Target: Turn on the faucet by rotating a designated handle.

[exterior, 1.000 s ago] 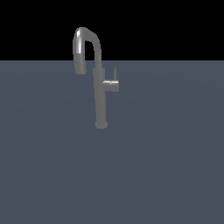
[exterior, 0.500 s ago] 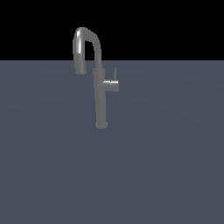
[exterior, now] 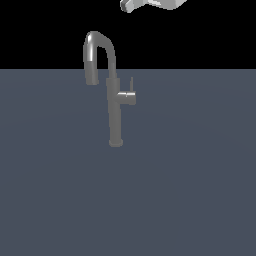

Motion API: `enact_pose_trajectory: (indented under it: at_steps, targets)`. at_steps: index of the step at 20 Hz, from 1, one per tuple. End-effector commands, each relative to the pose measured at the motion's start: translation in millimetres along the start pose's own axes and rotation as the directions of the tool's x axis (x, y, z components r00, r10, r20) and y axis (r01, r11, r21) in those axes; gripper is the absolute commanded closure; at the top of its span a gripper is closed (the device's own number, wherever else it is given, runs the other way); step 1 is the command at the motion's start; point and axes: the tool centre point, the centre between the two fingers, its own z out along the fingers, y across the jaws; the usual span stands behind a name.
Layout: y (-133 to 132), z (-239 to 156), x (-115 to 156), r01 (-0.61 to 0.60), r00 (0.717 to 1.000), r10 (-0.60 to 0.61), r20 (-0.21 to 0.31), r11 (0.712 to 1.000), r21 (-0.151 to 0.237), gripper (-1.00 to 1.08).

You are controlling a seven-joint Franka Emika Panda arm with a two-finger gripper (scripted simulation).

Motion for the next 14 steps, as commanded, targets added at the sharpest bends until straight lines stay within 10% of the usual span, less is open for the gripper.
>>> enact_pose_trajectory:
  at_steps: [1, 14]
  targets:
    - [-3.6, 1.0, 17.5, -0.055, 0.997, 0.052, 0.048, 0.997, 0.052, 1.08]
    - [-7.7, 20.6, 109.7, -0.371, 0.901, 0.275, 0.334, 0.890, 0.267, 1.08]
